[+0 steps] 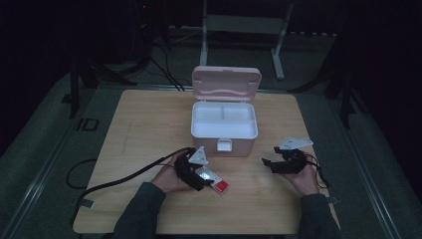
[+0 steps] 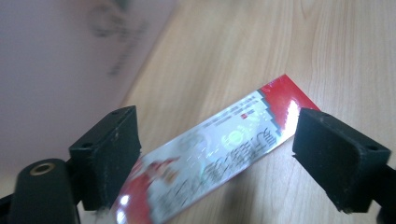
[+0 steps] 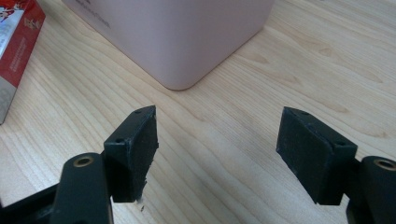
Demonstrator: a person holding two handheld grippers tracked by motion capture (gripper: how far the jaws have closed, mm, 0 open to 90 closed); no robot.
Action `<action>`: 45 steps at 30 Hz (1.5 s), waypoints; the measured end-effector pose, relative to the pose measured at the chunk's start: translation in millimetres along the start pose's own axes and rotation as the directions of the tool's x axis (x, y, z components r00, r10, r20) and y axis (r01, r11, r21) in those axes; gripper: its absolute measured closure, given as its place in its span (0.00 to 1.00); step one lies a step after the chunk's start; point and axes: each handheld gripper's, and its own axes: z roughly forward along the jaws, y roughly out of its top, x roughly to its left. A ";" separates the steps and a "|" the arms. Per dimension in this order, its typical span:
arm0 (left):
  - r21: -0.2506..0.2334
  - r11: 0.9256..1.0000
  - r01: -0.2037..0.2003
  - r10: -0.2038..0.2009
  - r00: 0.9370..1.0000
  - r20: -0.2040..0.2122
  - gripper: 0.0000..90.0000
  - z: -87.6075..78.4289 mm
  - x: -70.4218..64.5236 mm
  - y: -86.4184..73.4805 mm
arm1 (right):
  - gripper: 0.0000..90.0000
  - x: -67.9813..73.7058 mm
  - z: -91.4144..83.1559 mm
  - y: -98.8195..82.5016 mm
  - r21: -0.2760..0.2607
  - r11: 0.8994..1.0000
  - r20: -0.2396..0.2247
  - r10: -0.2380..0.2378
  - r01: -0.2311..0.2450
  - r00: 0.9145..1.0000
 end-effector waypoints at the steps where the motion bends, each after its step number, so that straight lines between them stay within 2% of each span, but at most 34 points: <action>1: 0.013 1.000 -0.011 0.011 1.000 0.001 0.16 4.1 -0.8 2.2 | 0.32 -0.2 -0.3 -0.1 0.002 1.000 0.000 0.002 -0.002 1.000; 4: 0.062 0.997 -0.041 0.040 0.999 0.011 0.16 18.6 -4.5 9.0 | 0.32 -0.7 -1.1 -0.6 0.000 1.000 -0.004 0.000 0.000 1.000; 5: 0.059 0.998 -0.039 0.037 0.999 0.035 0.15 21.4 -4.7 11.0 | 0.32 -0.6 -1.1 -0.6 0.001 1.000 -0.001 -0.002 0.002 1.000; 6: 0.061 0.997 -0.046 0.044 0.998 0.042 0.15 22.8 -5.0 11.9 | 0.32 -0.5 -1.2 -0.7 0.001 1.000 -0.002 -0.003 0.003 1.000; 8: 0.057 0.998 -0.035 0.032 0.998 0.046 0.17 24.5 -4.0 13.4 | 0.32 -0.4 -1.2 -0.8 0.002 1.000 -0.001 -0.003 0.003 1.000; 11: 0.054 0.999 -0.011 0.006 0.996 0.088 0.26 24.2 -1.3 12.5 | 0.32 -0.3 -1.0 -0.9 0.003 1.000 -0.003 -0.003 0.003 1.000; 14: 0.045 0.999 0.008 -0.012 0.996 0.090 0.33 21.7 -0.5 10.3 | 0.32 -0.6 -1.0 -1.0 0.008 1.000 -0.001 -0.001 0.001 1.000; 16: 0.040 0.999 -0.001 -0.003 0.994 0.110 0.29 19.5 -0.9 8.5 | 0.32 -0.7 -1.2 -1.0 0.006 1.000 -0.002 -0.001 0.001 1.000; 18: 0.059 0.998 -0.034 0.026 0.990 0.135 0.21 18.3 -3.2 7.7 | 0.32 -0.9 -1.0 -0.9 0.010 1.000 -0.003 -0.002 0.002 1.000; 20: 0.078 0.994 -0.070 0.060 0.991 0.123 0.17 18.6 -6.4 7.8 | 0.32 -0.9 -0.7 -1.0 0.009 1.000 -0.005 0.000 0.000 1.000; 22: 0.096 0.993 -0.072 0.063 0.994 0.095 0.16 20.6 -5.6 8.9 | 0.32 -0.7 0.3 -1.0 0.010 1.000 -0.002 -0.002 0.002 1.000; 25: 0.117 0.991 -0.071 0.060 0.994 0.090 0.16 25.6 -4.0 8.7 | 0.32 -0.3 1.0 -0.9 0.015 1.000 -0.008 0.000 0.000 1.000; 26: 0.165 0.983 -0.074 0.069 0.997 0.036 0.22 32.4 -2.2 8.7 | 0.32 0.1 0.9 -1.1 0.014 1.000 -0.007 -0.003 0.003 1.000; 27: 0.165 0.983 -0.074 0.069 0.997 0.036 0.28 32.4 -2.2 8.7 | 0.32 0.1 0.9 -1.1 0.014 1.000 -0.007 -0.003 0.003 1.000; 29: 0.156 0.987 -0.032 0.027 0.999 0.034 0.36 32.4 3.6 6.0 | 0.32 -1.0 -0.5 -0.9 0.010 1.000 -0.004 0.001 -0.001 1.000; 30: 0.156 0.987 -0.032 0.027 0.999 0.034 0.42 32.4 3.6 6.0 | 0.32 -1.0 -0.5 -0.9 0.010 1.000 -0.004 0.001 -0.001 1.000; 31: 0.161 0.987 0.000 -0.002 1.000 0.008 0.49 27.2 6.7 3.6 | 0.32 -1.8 -2.0 -1.3 0.008 1.000 -0.001 0.000 0.000 1.000; 32: 0.161 0.987 0.000 -0.002 1.000 0.008 0.54 27.2 6.7 3.6 | 0.32 -2.5 -2.8 -1.6 0.006 1.000 -0.002 0.000 0.000 1.000; 33: 0.153 0.988 0.029 -0.030 1.000 0.005 0.55 24.5 7.7 0.6 | 0.32 -2.8 -3.3 -1.6 0.003 1.000 0.000 0.004 -0.004 1.000; 35: 0.154 0.986 0.063 -0.061 0.998 -0.018 0.55 18.1 10.4 -7.4 | 0.32 -3.0 -3.6 -1.4 0.002 1.000 0.000 0.007 -0.007 1.000; 36: 0.150 0.982 0.114 -0.107 0.993 -0.051 0.55 9.5 12.5 -17.9 | 0.32 -2.4 -3.9 -0.9 0.002 1.000 -0.004 0.003 -0.003 1.000; 37: 0.147 0.980 0.136 -0.127 0.990 -0.067 0.55 4.4 13.2 -24.4 | 0.32 -1.9 -4.1 -0.4 0.002 1.000 -0.004 0.003 -0.003 1.000; 38: 0.147 0.980 0.136 -0.127 0.990 -0.067 0.55 4.4 13.2 -24.4 | 0.32 -1.4 -4.4 0.2 0.002 1.000 -0.006 0.002 -0.002 1.000; 39: 0.137 0.973 0.188 -0.175 0.980 -0.100 0.55 -7.5 15.3 -39.2 | 0.32 -0.7 -4.6 0.8 0.001 1.000 -0.009 0.002 -0.002 1.000; 40: 0.120 0.966 0.228 -0.214 0.969 -0.122 0.55 -13.2 16.3 -47.5 | 0.32 -0.4 -4.8 1.4 -0.001 1.000 -0.011 -0.001 0.001 1.000; 41: 0.120 0.966 0.228 -0.214 0.969 -0.122 0.55 -13.2 16.3 -47.5 | 0.32 -0.4 -4.8 1.4 -0.001 1.000 -0.011 -0.001 0.001 1.000; 42: 0.123 0.953 0.276 -0.254 0.952 -0.168 0.55 -27.6 22.2 -64.1 | 0.32 -0.5 -5.2 2.4 -0.002 1.000 -0.013 0.008 -0.008 1.000; 43: 0.125 0.947 0.295 -0.269 0.944 -0.191 0.55 -34.7 26.2 -72.2 | 0.32 -0.1 -5.4 3.2 -0.002 1.000 -0.009 0.004 -0.004 1.000; 44: 0.117 0.938 0.326 -0.296 0.930 -0.218 0.55 -40.8 30.0 -80.1 | 0.32 0.4 -5.7 4.2 -0.002 1.000 -0.009 0.002 -0.002 1.000; 45: 0.107 0.928 0.358 -0.323 0.912 -0.251 0.55 -45.9 34.0 -87.2 | 0.32 1.2 -6.2 5.6 -0.003 1.000 -0.005 0.001 -0.001 1.000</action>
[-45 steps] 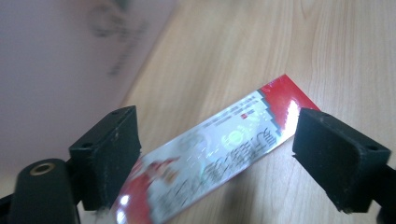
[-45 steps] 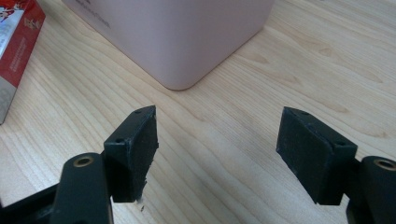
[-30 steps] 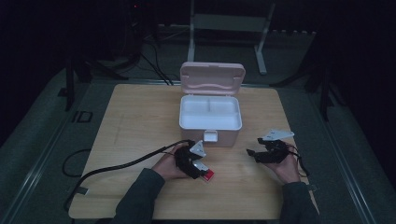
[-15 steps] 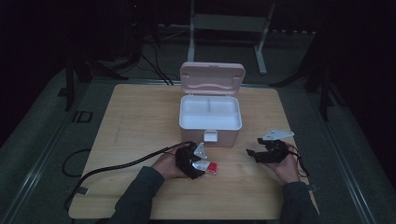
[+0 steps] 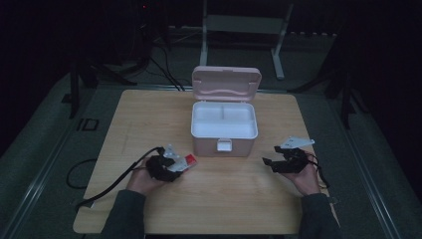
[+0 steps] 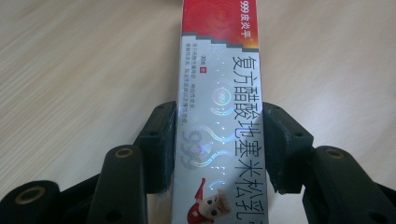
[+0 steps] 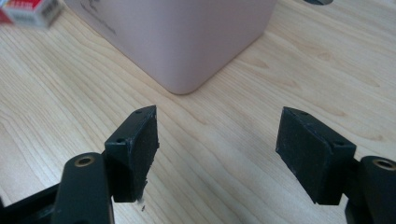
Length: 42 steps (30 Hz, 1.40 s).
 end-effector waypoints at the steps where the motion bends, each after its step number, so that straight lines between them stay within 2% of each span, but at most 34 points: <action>1: 0.000 1.000 0.027 -0.027 0.999 -0.017 0.55 -2.6 8.8 -5.1 | 0.32 0.9 -0.4 1.5 -0.004 1.000 0.002 0.000 0.000 1.000; 2: 0.000 1.000 0.027 -0.027 0.999 -0.017 0.55 -2.6 8.8 -5.1 | 0.32 0.9 -0.4 1.5 -0.004 1.000 0.002 0.000 0.000 1.000; 3: -0.006 0.997 0.082 -0.082 0.995 -0.051 0.55 -6.4 24.4 -13.1 | 0.32 2.7 -1.5 5.0 -0.008 1.000 0.001 -0.004 0.004 1.000; 4: -0.006 0.997 0.082 -0.082 0.995 -0.051 0.55 -6.4 24.4 -13.1 | 0.32 2.7 -1.5 5.0 -0.008 1.000 0.001 -0.004 0.004 1.000; 5: -0.014 0.991 0.130 -0.130 0.989 -0.068 0.55 -8.4 36.4 -18.4 | 0.32 3.7 -2.1 7.7 -0.017 1.000 -0.006 -0.004 0.004 1.000; 6: -0.015 0.989 0.149 -0.150 0.986 -0.074 0.55 -8.7 40.3 -19.6 | 0.32 4.3 -2.3 8.8 -0.016 1.000 -0.006 -0.003 0.003 1.000; 7: -0.015 0.989 0.149 -0.150 0.986 -0.074 0.55 -8.7 40.3 -19.6 | 0.32 4.6 -1.9 9.6 -0.017 1.000 -0.001 -0.005 0.005 1.000; 8: -0.007 0.987 0.163 -0.163 0.983 -0.088 0.53 -8.1 42.8 -19.4 | 0.32 5.0 -1.6 10.2 -0.014 1.000 -0.003 -0.003 0.003 1.000; 9: -0.007 0.987 0.163 -0.163 0.983 -0.088 0.44 -8.1 42.8 -19.4 | 0.32 5.0 -1.6 10.2 -0.014 1.000 -0.003 -0.003 0.003 1.000; 10: -0.019 0.984 0.175 -0.176 0.978 -0.110 0.44 -8.3 42.1 -18.4 | 0.32 5.3 -1.1 10.7 -0.013 1.000 -0.005 -0.001 0.001 1.000; 11: -0.031 0.983 0.181 -0.183 0.977 -0.113 0.32 -9.9 41.3 -17.4 | 0.33 6.3 -1.0 12.4 -0.015 1.000 0.000 -0.002 0.002 1.000; 13: -0.078 0.979 0.187 -0.195 0.973 -0.123 0.31 -18.5 39.0 -12.7 | 0.35 6.5 -1.7 13.9 -0.021 1.000 0.001 -0.005 0.005 1.000; 15: -0.124 0.977 0.176 -0.190 0.975 -0.112 0.32 -28.7 35.1 -3.7 | 0.35 7.1 -4.4 18.5 -0.044 0.999 -0.004 0.006 -0.006 1.000; 16: -0.165 0.972 0.169 -0.186 0.978 -0.092 0.37 -37.9 32.0 8.8 | 0.36 6.5 -7.4 25.1 -0.071 0.997 -0.015 0.017 -0.018 1.000; 17: -0.165 0.972 0.169 -0.186 0.978 -0.092 0.37 -37.9 32.0 8.8 | 0.37 6.7 -8.9 29.5 -0.080 0.997 -0.011 0.016 -0.017 1.000; 18: -0.188 0.969 0.160 -0.177 0.981 -0.082 0.37 -42.2 30.6 15.7 | 0.37 6.7 -8.9 29.5 -0.080 0.997 -0.011 0.016 -0.017 1.000; 19: -0.213 0.964 0.157 -0.175 0.982 -0.069 0.38 -46.2 29.4 22.6 | 0.37 6.8 -10.2 34.3 -0.089 0.996 -0.006 0.013 -0.014 1.000; 20: -0.261 0.953 0.156 -0.175 0.983 -0.048 0.38 -52.6 27.5 36.3 | 0.37 7.2 -13.1 44.8 -0.105 0.994 0.004 0.017 -0.016 1.000; 21: -0.283 0.946 0.161 -0.178 0.984 -0.034 0.39 -54.9 26.9 43.0 | 0.38 6.7 -14.3 50.2 -0.113 0.993 0.001 0.018 -0.018 1.000; 22: -0.283 0.946 0.161 -0.178 0.984 -0.034 0.40 -54.9 26.9 43.0 | 0.38 6.7 -14.3 50.2 -0.113 0.993 0.001 0.018 -0.018 1.000; 24: -0.325 0.931 0.166 -0.180 0.983 -0.015 0.40 -58.5 25.1 56.3 | 0.39 6.4 -16.6 60.7 -0.131 0.991 0.005 0.023 -0.022 1.000; 25: -0.351 0.925 0.147 -0.158 0.987 -0.004 0.40 -60.7 20.5 71.0 | 0.39 5.2 -16.3 70.5 -0.145 0.989 -0.003 0.031 -0.031 1.000; 28: -0.356 0.925 0.132 -0.146 0.989 -0.014 0.38 -60.9 17.7 77.2 | 0.39 4.4 -15.2 74.9 -0.153 0.988 -0.006 0.033 -0.033 0.999; 29: -0.355 0.929 0.106 -0.121 0.992 -0.020 0.38 -58.3 12.1 99.1 | 0.39 3.5 -13.6 78.1 -0.152 0.988 -0.008 0.037 -0.038 0.999; 30: -0.349 0.931 0.107 -0.128 0.991 -0.037 0.38 -54.7 11.8 106.9 | 0.42 -0.5 -5.3 87.1 -0.143 0.988 -0.009 0.053 -0.054 0.999; 32: -0.329 0.935 0.133 -0.151 0.988 -0.028 0.39 -46.5 15.7 114.9 | 0.44 -3.9 2.7 90.9 -0.129 0.989 -0.018 0.071 -0.073 0.997; 34: -0.301 0.941 0.155 -0.175 0.984 -0.039 0.39 -36.2 19.7 118.4 | 0.45 -5.6 9.4 92.1 -0.113 0.991 -0.023 0.075 -0.077 0.997; 36: -0.283 0.942 0.179 -0.192 0.981 -0.018 0.40 -27.2 22.6 118.7 | 0.47 -6.5 14.5 91.9 -0.101 0.991 -0.028 0.081 -0.084 0.996; 38: -0.288 0.937 0.196 -0.200 0.980 0.016 0.43 -23.4 22.9 118.4 | 0.49 -7.5 19.6 90.9 -0.086 0.992 -0.037 0.089 -0.092 0.995; 39: -0.287 0.938 0.196 -0.196 0.980 0.028 0.45 -22.2 22.1 118.7 | 0.50 -8.2 21.2 90.3 -0.086 0.991 -0.049 0.095 -0.099 0.994; 40: -0.287 0.937 0.198 -0.198 0.980 0.029 0.48 -21.6 21.6 118.9 | 0.53 -8.9 22.8 89.8 -0.087 0.990 -0.069 0.105 -0.111 0.992; 42: -0.281 0.937 0.207 -0.207 0.978 0.033 0.48 -22.0 21.4 118.6 | 0.54 -8.8 23.0 89.9 -0.082 0.989 -0.077 0.117 -0.123 0.990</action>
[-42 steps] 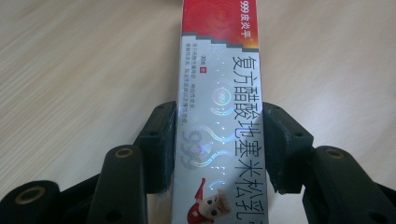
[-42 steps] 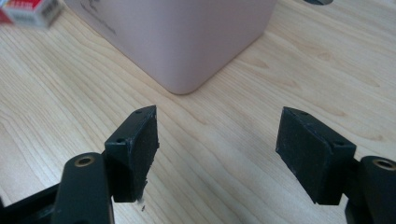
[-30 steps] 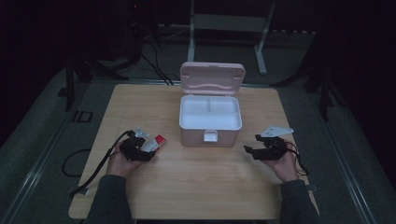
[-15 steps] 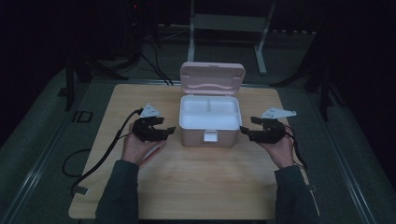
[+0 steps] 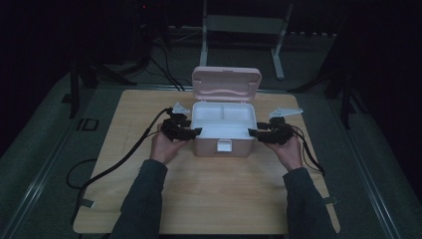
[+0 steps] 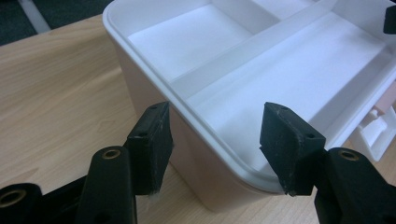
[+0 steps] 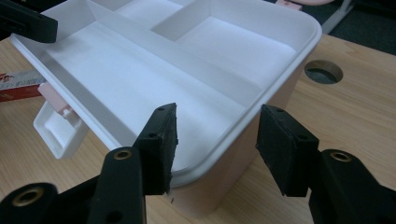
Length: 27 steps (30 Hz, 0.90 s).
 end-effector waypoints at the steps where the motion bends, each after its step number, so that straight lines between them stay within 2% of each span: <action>1: -0.001 1.000 0.006 -0.006 1.000 0.002 0.49 -0.7 -0.4 -0.5 | 0.54 0.1 -0.5 0.1 0.003 1.000 -0.001 0.005 -0.005 1.000; 6: 0.006 1.000 0.014 -0.014 1.000 0.002 0.50 -8.0 -4.5 -6.3 | 0.54 5.1 -2.9 -2.1 0.005 1.000 -0.011 -0.004 0.004 1.000; 11: 0.026 1.000 -0.005 0.005 1.000 -0.020 0.50 -20.8 -14.0 -14.3 | 0.53 14.6 -7.1 -7.1 0.004 1.000 -0.033 -0.013 0.013 0.999; 13: 0.020 1.000 0.004 -0.004 1.000 -0.007 0.50 -26.7 -15.0 -20.3 | 0.53 19.5 -9.4 -9.6 0.003 1.000 -0.044 -0.016 0.016 0.999; 20: 0.005 1.000 0.016 -0.016 1.000 -0.006 0.51 -41.4 -23.2 -35.0 | 0.52 34.0 -16.2 -18.0 -0.003 1.000 -0.078 -0.020 0.019 0.997; 22: 0.005 1.000 0.001 -0.001 1.000 -0.020 0.51 -46.0 -28.7 -37.8 | 0.52 37.3 -18.0 -20.2 -0.005 1.000 -0.080 -0.015 0.015 0.997; 27: 0.001 1.000 -0.026 0.026 1.000 -0.010 0.53 -55.6 -37.3 -40.2 | 0.52 42.8 -21.8 -24.8 -0.013 1.000 -0.074 -0.012 0.011 0.997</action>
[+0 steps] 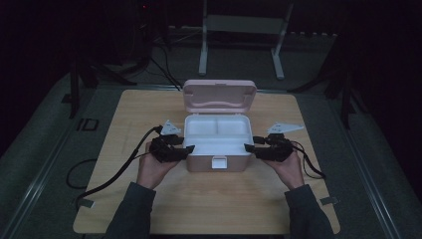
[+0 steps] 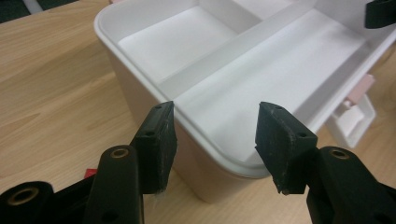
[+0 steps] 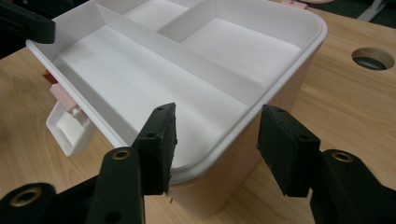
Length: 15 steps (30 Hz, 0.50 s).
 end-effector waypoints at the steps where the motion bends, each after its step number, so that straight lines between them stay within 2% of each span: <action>1: 0.003 1.000 0.002 -0.002 1.000 0.000 0.53 -0.7 -0.7 -0.3 | 0.52 1.2 -0.8 -0.8 0.000 1.000 0.000 0.002 -0.002 1.000; 6: 0.003 1.000 0.009 -0.009 1.000 -0.010 0.53 0.6 -0.5 -1.6 | 0.51 4.3 -3.0 -3.6 -0.007 1.000 -0.006 0.008 -0.008 1.000; 8: 0.006 1.000 0.009 -0.009 0.999 -0.031 0.51 4.8 0.5 -1.1 | 0.51 3.4 -2.7 -3.1 -0.006 1.000 -0.011 0.013 -0.013 1.000; 11: 0.024 0.999 0.041 -0.040 0.999 -0.029 0.50 10.8 4.0 -0.5 | 0.51 2.0 -2.6 -2.5 -0.003 1.000 -0.018 0.007 -0.007 1.000; 13: 0.023 0.998 0.060 -0.059 0.998 -0.038 0.51 11.4 0.9 -1.5 | 0.51 1.1 -3.0 -2.8 -0.001 1.000 -0.024 0.007 -0.007 1.000; 15: 0.027 0.998 0.062 -0.061 0.997 -0.039 0.50 10.5 0.0 -2.0 | 0.52 -0.4 -2.9 -3.1 -0.004 1.000 -0.031 0.005 -0.005 1.000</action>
